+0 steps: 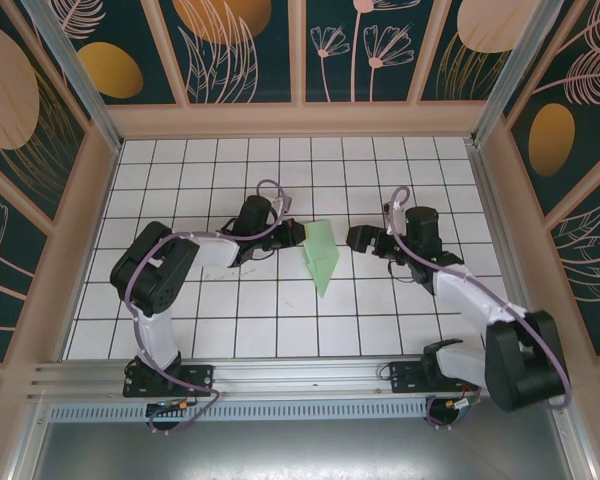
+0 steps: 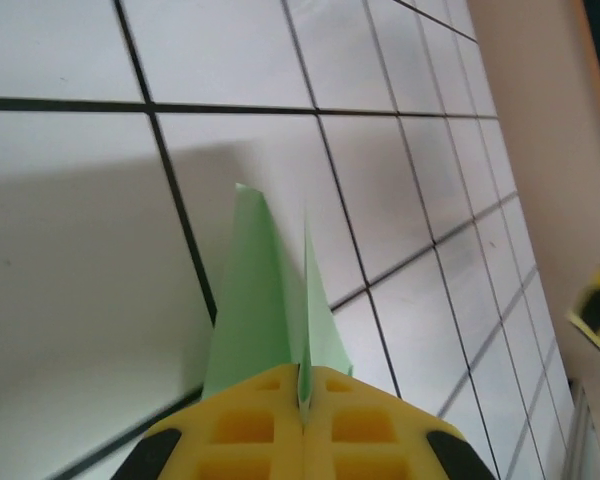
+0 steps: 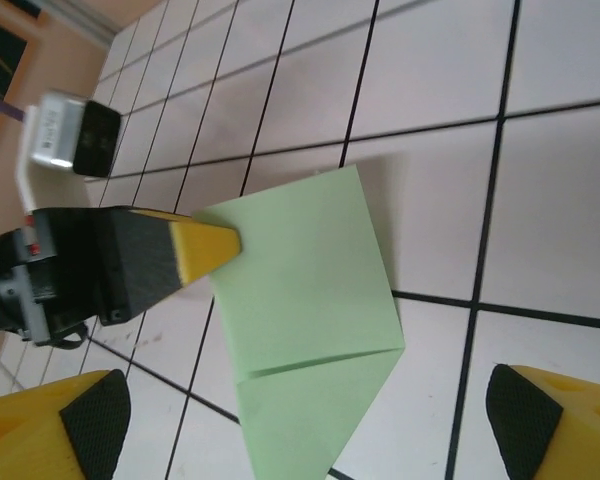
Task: Fold a paper plane with a square sheet of paper (fold left side to right side)
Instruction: Pick up the paper from the center of the table, then place the paper at the center of the table.
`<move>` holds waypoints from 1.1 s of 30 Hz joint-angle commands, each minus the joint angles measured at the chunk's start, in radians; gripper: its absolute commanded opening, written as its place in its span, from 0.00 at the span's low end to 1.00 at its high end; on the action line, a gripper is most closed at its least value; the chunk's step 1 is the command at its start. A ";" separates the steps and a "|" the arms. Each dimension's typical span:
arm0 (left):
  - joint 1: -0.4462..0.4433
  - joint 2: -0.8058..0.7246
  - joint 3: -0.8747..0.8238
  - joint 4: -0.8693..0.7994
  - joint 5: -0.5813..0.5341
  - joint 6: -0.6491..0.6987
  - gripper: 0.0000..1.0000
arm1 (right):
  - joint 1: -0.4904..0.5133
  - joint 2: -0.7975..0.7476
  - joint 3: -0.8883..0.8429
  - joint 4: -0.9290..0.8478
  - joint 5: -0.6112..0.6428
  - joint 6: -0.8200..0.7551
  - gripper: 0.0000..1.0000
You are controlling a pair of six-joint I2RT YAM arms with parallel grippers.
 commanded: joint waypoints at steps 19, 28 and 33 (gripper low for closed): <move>0.051 -0.089 -0.199 0.364 0.314 0.032 0.00 | -0.024 0.518 0.060 0.499 -0.539 -0.056 0.64; 0.052 -0.053 -0.180 0.349 0.318 0.028 0.00 | -0.011 0.562 0.053 0.589 -0.599 -0.020 0.55; 0.051 -0.042 -0.176 0.341 0.319 0.027 0.00 | -0.010 0.547 0.065 0.522 -0.611 -0.061 0.43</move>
